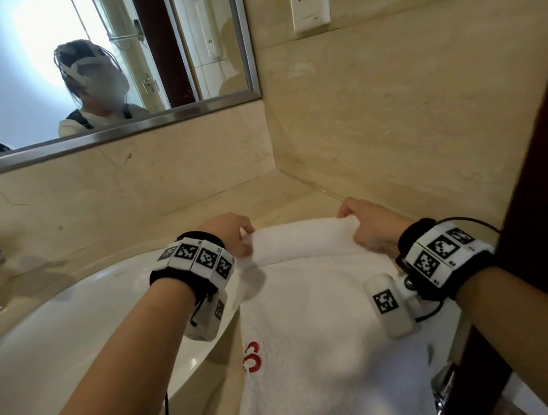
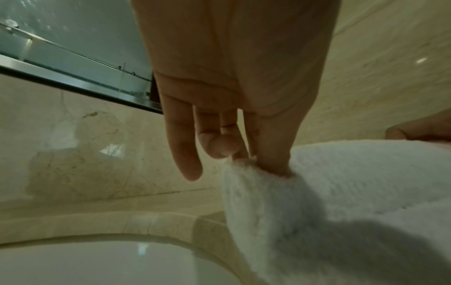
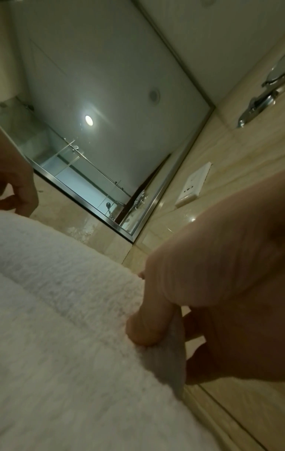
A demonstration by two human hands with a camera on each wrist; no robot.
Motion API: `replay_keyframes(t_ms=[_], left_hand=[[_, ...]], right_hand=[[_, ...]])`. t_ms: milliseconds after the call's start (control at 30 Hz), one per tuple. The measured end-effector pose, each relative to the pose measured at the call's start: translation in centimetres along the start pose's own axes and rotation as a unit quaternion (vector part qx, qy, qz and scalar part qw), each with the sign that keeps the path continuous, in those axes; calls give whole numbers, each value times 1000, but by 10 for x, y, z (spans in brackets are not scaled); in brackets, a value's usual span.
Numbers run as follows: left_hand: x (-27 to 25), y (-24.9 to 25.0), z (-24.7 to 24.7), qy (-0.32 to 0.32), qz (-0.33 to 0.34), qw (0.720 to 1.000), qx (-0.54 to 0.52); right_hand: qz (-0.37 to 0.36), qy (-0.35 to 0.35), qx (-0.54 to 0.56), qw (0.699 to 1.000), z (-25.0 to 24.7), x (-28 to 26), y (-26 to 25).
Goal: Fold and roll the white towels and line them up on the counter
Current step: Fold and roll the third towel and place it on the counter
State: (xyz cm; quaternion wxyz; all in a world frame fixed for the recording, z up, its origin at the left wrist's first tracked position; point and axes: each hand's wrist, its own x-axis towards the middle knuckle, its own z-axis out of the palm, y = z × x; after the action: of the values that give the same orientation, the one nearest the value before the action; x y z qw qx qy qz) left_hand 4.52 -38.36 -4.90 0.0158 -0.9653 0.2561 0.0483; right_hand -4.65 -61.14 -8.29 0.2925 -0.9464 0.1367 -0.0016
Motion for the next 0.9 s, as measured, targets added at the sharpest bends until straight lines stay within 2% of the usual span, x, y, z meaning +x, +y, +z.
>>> replay_keyframes(t_ms=[167, 367, 633, 800, 833, 900], left_hand=[[-5, 1, -2, -6, 22, 999, 40], [-18, 6, 1, -3, 49, 996, 76], [-40, 1, 2, -3, 64, 997, 33], [-44, 7, 5, 10, 75, 996, 42], [-44, 8, 7, 11, 76, 996, 41], [-47, 6, 11, 13, 72, 997, 35]], right_hand=[[-16, 8, -24, 1000, 0, -9, -7], [-20, -50, -67, 996, 6, -18, -4], [-15, -72, -49, 996, 11, -32, 5], [47, -107, 16, 993, -1, -43, -6], [64, -98, 52, 992, -4, -42, -5], [85, -62, 205, 973, -12, -41, -5]])
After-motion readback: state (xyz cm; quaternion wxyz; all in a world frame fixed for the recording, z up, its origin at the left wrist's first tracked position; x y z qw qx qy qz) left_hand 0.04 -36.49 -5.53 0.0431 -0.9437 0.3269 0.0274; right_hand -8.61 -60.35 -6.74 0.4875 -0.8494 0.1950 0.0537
